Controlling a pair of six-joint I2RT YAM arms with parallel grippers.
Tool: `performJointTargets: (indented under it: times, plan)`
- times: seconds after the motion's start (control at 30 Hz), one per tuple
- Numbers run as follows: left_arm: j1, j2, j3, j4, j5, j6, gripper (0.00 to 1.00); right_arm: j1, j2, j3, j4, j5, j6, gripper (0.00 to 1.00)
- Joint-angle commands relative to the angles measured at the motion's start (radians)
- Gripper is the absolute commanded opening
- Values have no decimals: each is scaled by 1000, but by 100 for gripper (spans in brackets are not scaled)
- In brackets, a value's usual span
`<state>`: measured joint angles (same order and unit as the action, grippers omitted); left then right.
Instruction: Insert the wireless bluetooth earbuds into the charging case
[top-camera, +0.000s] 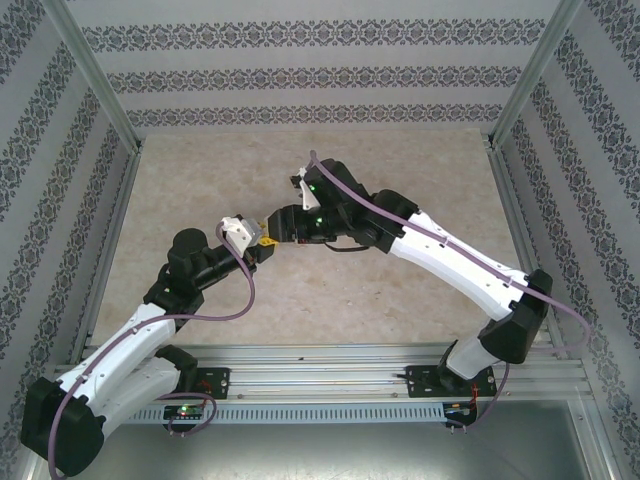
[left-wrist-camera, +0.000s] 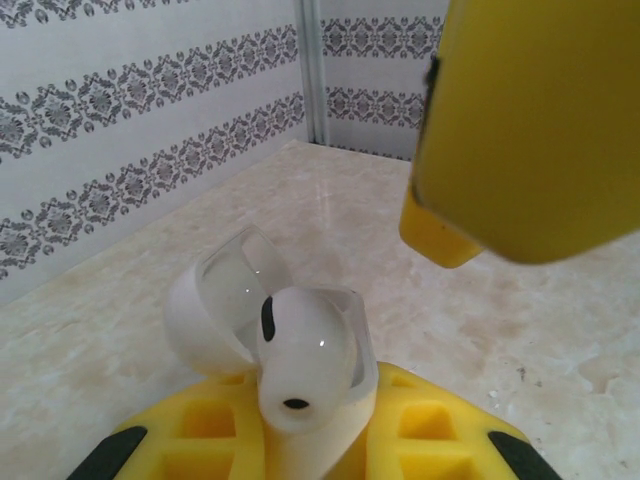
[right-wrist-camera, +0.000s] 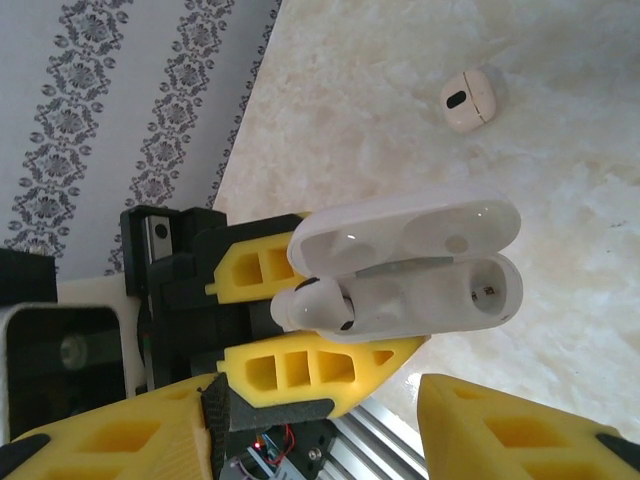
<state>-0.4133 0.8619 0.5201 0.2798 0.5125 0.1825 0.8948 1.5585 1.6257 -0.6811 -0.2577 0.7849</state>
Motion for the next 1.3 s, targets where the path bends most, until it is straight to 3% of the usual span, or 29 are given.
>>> performJointTargets:
  times: [0.0, 0.63, 1.27]
  plan:
    - [-21, -15, -7, 20, -37, 43, 0, 12, 22, 51, -24, 33, 49, 54]
    - [-44, -20, -15, 13, -62, 81, 0, 18, 122, 115, -72, 43, 80, 53]
    - [-52, -46, -17, -16, -83, 92, 0, 29, 126, 131, -138, 29, 32, 37]
